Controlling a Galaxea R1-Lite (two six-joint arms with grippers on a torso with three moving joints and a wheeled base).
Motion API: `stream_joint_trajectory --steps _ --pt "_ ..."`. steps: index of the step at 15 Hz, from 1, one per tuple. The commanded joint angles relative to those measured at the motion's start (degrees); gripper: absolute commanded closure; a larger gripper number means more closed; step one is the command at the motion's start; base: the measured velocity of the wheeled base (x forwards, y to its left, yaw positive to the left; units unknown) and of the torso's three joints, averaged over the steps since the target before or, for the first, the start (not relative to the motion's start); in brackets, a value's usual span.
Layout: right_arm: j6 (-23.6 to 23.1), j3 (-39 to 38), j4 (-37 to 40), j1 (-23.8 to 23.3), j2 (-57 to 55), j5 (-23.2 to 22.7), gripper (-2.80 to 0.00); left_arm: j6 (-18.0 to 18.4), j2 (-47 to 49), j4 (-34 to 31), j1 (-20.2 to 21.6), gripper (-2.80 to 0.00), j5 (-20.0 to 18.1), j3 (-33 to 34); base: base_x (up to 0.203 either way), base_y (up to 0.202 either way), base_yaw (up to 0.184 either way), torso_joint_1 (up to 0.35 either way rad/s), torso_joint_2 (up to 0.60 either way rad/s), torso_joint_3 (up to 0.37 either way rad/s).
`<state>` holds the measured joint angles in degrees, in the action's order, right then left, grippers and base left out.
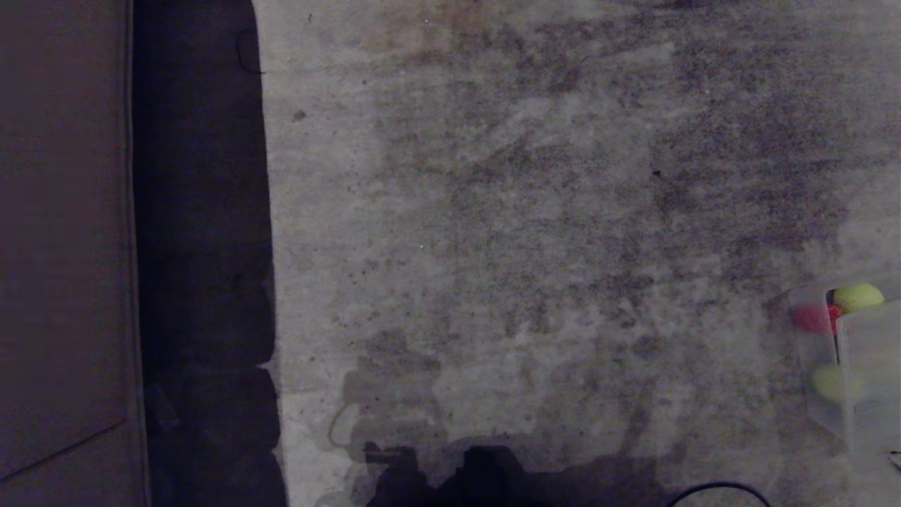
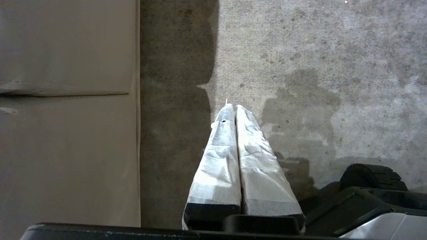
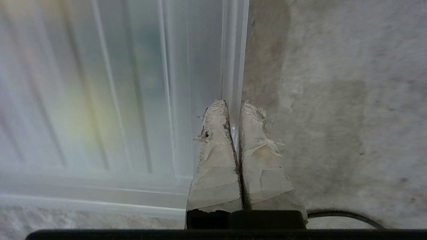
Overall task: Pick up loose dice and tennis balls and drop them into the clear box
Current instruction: Close the lid
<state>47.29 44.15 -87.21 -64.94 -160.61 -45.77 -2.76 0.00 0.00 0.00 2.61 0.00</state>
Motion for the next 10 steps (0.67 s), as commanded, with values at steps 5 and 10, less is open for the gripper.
stream_joint_trajectory --steps 5,10 --pt "0.24 0.14 -0.45 1.38 1.15 0.07 0.0 -0.06 0.09 0.0 0.0 0.0 0.03 0.09 0.0 0.0 0.0 0.0 0.0 0.0" --pt "0.26 0.07 -0.45 1.48 4.88 0.07 0.0 -0.06 0.09 0.0 0.0 0.0 0.03 0.09 0.0 0.0 0.0 0.0 0.0 0.0"
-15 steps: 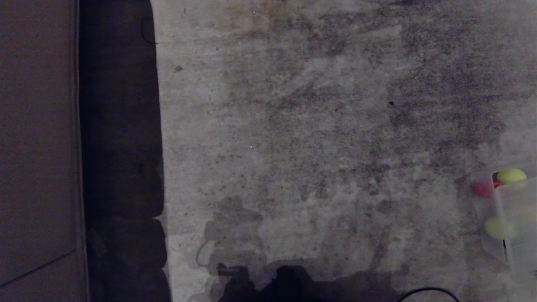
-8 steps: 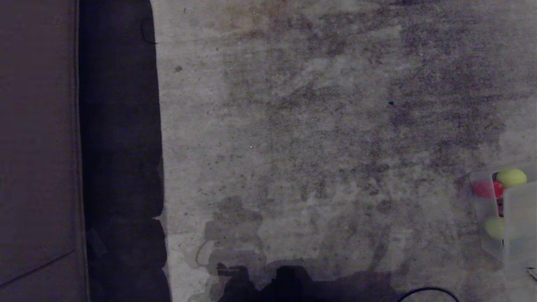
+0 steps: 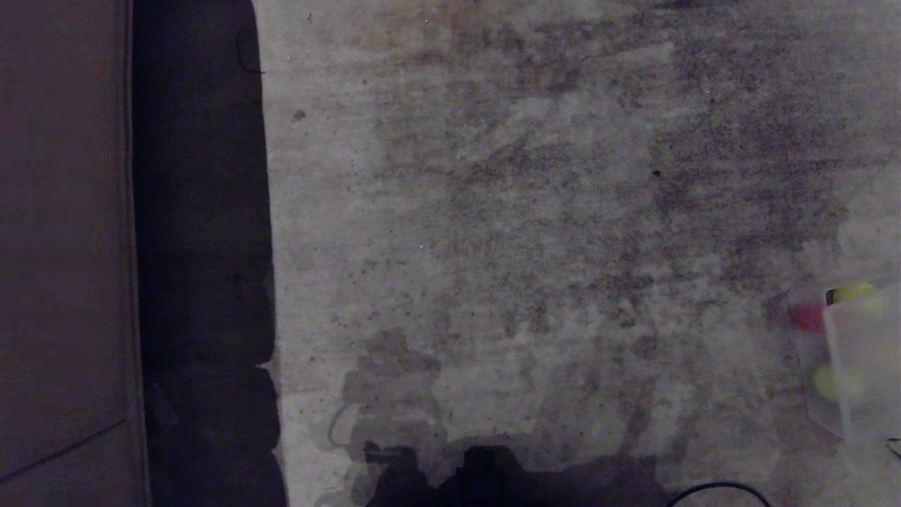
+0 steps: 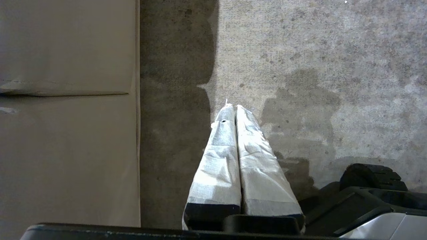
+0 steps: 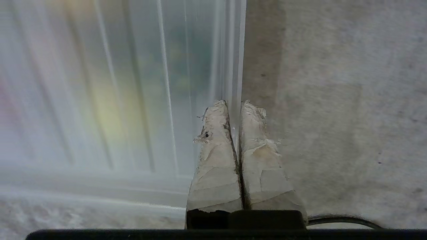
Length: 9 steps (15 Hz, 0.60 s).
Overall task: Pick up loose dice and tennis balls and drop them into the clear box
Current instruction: Close the lid
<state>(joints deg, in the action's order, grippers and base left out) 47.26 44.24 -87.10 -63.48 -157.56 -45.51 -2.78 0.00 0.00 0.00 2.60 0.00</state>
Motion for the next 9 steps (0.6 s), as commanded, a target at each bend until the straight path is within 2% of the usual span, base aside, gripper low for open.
stream_joint_trajectory --steps 1,4,6,9 --pt "0.29 -0.03 -0.56 -0.04 2.45 -0.19 0.0 -0.03 0.09 0.0 0.0 0.0 0.04 0.09 0.0 0.0 0.0 0.0 0.0 0.0" --pt "0.61 0.1 -0.56 -0.55 3.62 -0.19 0.0 -0.03 0.09 0.0 0.0 0.0 0.04 0.09 0.0 0.0 0.0 0.0 0.0 0.0" --pt "4.37 0.23 -0.56 -0.86 3.92 -0.19 0.0 -0.03 0.09 0.0 0.0 0.0 0.04 0.09 0.0 0.0 0.0 0.0 0.0 0.0" --pt "4.5 1.1 -0.56 -1.01 3.77 0.04 0.0 -0.03 0.09 0.0 0.0 0.0 0.04 0.09 0.0 0.0 0.0 0.0 0.0 0.0"
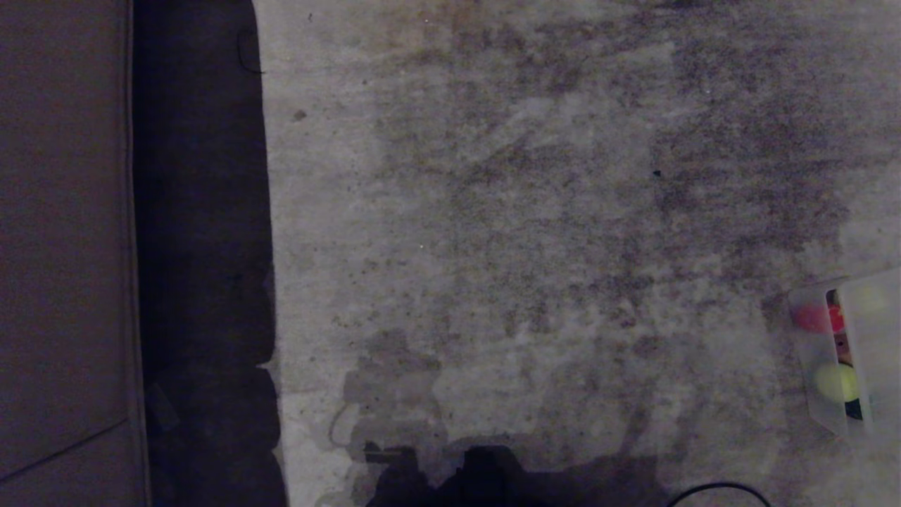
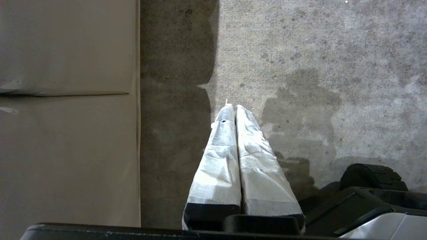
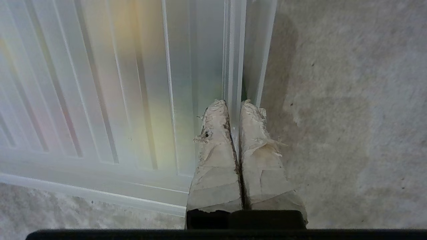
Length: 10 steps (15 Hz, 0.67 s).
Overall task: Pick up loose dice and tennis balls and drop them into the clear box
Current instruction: Close the lid
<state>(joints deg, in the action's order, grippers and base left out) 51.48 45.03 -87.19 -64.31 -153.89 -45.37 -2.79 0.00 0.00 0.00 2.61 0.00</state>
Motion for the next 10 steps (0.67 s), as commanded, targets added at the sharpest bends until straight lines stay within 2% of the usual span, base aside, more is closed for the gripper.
stream_joint_trajectory --steps 1,10 --pt "0.2 0.32 -0.48 -0.33 -0.19 -0.07 0.0 -0.02 0.09 0.0 0.0 0.0 0.03 0.09 0.0 0.0 0.0 0.0 0.0 0.0" --pt "-0.58 0.59 -0.48 -0.48 -4.25 0.37 0.0 -0.02 0.09 0.0 0.0 0.0 0.03 0.09 0.0 0.0 0.0 0.0 0.0 0.0"
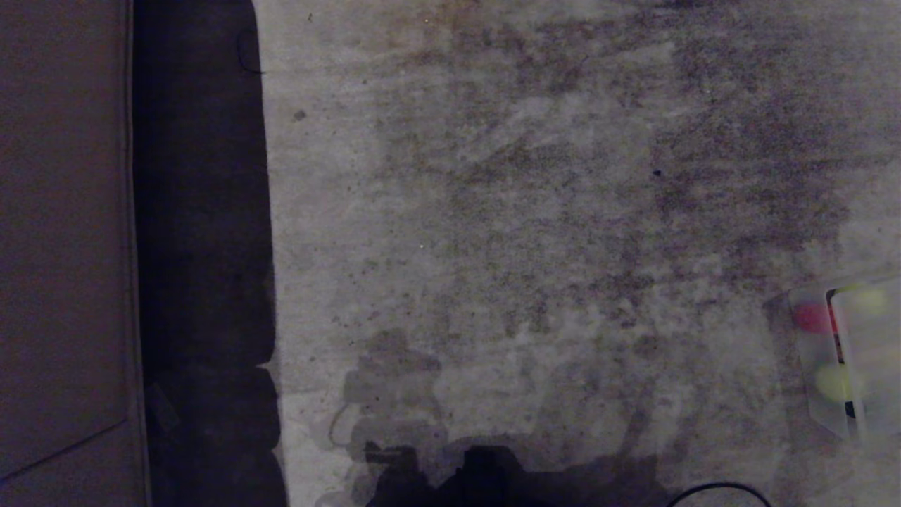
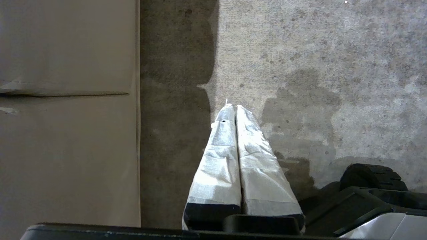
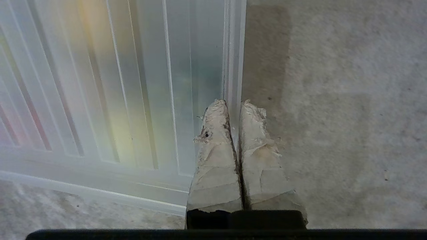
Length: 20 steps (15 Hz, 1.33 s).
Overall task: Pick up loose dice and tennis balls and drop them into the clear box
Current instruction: Close the lid
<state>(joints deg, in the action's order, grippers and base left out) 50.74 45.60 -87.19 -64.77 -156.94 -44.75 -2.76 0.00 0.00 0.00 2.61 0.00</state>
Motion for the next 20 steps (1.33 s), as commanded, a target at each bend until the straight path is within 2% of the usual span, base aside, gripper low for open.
stream_joint_trajectory --steps 1,10,20 --pt "0.15 -0.02 -0.48 -0.01 -1.42 -0.25 0.0 -0.05 0.09 0.0 0.0 0.0 0.03 0.09 0.0 0.0 0.0 0.0 0.0 0.0" --pt "-2.31 0.02 -0.48 1.13 -2.04 -0.57 0.0 -0.05 0.09 0.0 0.0 0.0 0.03 0.09 0.0 0.0 0.0 0.0 0.0 0.0" --pt "-0.64 -0.25 -0.48 1.93 -0.82 -0.69 0.0 -0.05 0.09 0.0 0.0 0.0 0.03 0.09 0.0 0.0 0.0 0.0 0.0 0.0"
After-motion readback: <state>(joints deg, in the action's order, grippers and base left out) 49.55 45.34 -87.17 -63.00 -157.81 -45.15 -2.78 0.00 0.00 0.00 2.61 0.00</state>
